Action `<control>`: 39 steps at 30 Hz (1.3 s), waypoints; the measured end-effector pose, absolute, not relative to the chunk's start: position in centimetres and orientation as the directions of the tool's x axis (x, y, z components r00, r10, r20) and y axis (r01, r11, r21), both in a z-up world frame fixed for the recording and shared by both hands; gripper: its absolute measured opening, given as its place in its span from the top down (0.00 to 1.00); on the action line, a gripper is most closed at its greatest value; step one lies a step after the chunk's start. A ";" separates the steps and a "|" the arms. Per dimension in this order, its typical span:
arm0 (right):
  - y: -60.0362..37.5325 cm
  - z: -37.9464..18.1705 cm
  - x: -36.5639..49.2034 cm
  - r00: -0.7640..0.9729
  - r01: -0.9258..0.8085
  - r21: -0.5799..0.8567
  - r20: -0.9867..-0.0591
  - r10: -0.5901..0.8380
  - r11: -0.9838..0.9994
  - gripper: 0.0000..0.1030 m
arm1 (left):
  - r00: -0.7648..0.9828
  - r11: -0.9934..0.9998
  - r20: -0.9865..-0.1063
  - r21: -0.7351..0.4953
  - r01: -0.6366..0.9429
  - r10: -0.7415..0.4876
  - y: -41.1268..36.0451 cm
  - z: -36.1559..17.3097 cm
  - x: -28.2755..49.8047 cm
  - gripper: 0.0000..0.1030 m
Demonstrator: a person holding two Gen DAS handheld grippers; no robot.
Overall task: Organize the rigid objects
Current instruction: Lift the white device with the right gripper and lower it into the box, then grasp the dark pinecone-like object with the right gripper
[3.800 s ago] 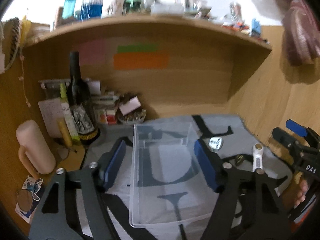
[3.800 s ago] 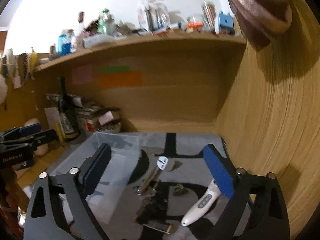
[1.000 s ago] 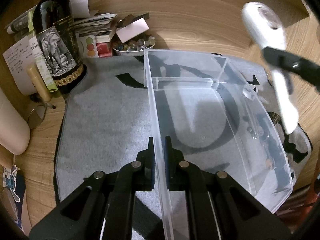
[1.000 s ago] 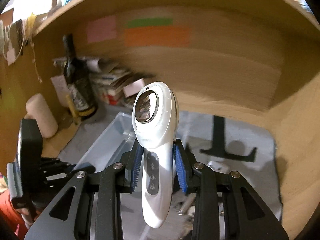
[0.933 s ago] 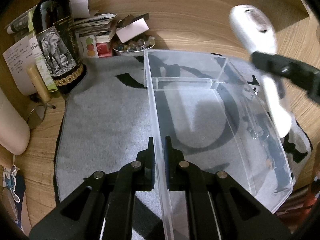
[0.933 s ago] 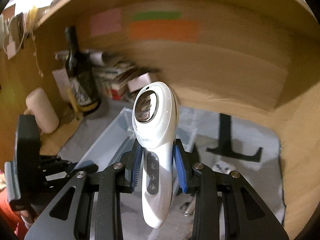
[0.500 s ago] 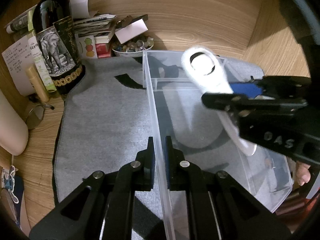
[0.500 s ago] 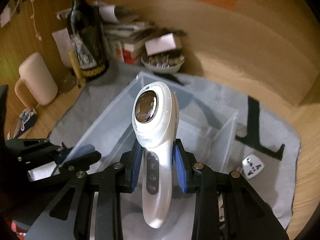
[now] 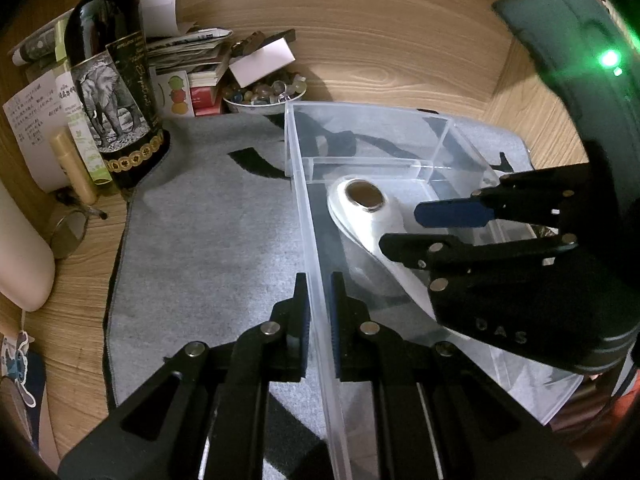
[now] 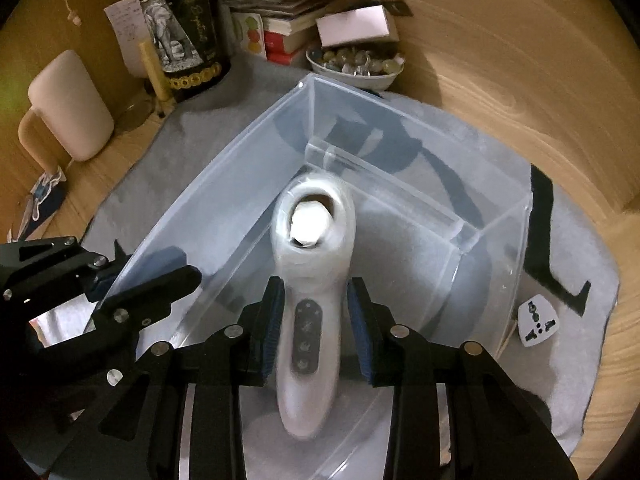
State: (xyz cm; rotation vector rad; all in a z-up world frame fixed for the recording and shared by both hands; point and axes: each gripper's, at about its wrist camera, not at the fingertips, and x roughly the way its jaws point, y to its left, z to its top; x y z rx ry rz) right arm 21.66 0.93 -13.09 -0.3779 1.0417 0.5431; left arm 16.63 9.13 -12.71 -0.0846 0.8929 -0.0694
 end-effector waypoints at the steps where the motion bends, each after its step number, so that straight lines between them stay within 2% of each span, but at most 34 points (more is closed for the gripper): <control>1: 0.9 -12.9 21.6 0.397 -0.589 -0.043 -0.885 0.243 0.807 0.70 | 0.625 0.994 -0.775 -0.102 0.025 -0.095 9.1 -12.7 16.6 0.91; 8: -0.6 -10.6 21.4 0.455 -0.571 -0.045 -0.848 0.271 0.820 0.67 | 0.623 0.995 -0.777 -0.099 0.021 -0.090 9.0 -12.7 16.8 0.91; 15: -3.7 -6.7 19.7 0.607 -0.503 -0.091 -0.745 0.276 0.859 0.47 | 0.620 0.996 -0.780 -0.090 0.021 -0.084 8.9 -12.7 16.9 0.92; 23: -9.4 -4.3 18.7 0.725 -0.352 -0.123 -0.663 0.188 0.928 0.41 | 0.619 0.996 -0.781 -0.086 0.020 -0.080 8.8 -12.7 17.0 0.92; 29: -14.0 -5.8 18.9 0.719 -0.240 -0.105 -0.687 0.104 0.965 0.40 | 0.616 0.997 -0.784 -0.081 0.020 -0.076 8.9 -12.8 17.1 0.92; 39: -19.0 -12.8 19.9 0.601 -0.144 -0.044 -0.798 0.051 0.989 0.40 | 0.609 0.997 -0.791 -0.072 0.009 -0.062 8.7 -12.8 17.4 0.92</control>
